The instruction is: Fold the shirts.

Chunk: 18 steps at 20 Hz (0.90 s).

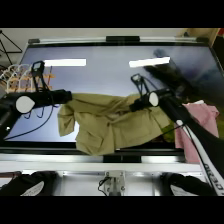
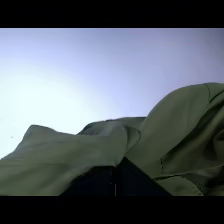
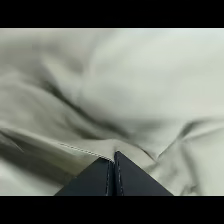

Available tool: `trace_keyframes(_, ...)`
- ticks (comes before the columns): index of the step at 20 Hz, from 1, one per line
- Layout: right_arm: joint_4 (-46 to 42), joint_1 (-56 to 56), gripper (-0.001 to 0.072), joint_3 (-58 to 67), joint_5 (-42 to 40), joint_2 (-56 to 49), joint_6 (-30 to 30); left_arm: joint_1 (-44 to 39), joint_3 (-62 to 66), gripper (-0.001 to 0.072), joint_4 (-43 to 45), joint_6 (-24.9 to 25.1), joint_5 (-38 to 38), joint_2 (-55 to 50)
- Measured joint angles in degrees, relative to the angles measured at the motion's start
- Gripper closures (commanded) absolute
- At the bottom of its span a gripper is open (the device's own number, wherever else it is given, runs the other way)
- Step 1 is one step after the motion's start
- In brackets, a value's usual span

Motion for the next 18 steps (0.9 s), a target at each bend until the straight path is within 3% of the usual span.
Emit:
trace_keyframes(6,-0.61,0.00,0.0646,7.15,2.91,13.38,3.96,-0.02,14.86,0.0653,0.35,4.31,-15.56,0.04)
trace_keyframes(11,-3.15,0.00,0.0646,8.26,11.85,22.45,9.14,-0.02,22.60,0.0653,0.44,5.38,-30.91,-0.02)
trace_keyframes(14,-3.58,0.00,0.0646,7.48,15.56,24.98,13.73,-0.02,22.58,0.0653,-0.04,5.57,-34.58,-1.01)
trace_keyframes(17,-2.78,0.00,0.0646,2.34,15.74,25.90,18.01,-0.02,19.91,0.0649,-0.24,5.68,-33.40,-3.98)
trace_keyframes(18,-1.99,0.00,0.0646,-0.07,14.34,26.03,19.10,-0.02,18.95,0.0537,-0.28,5.73,-31.58,-5.66)
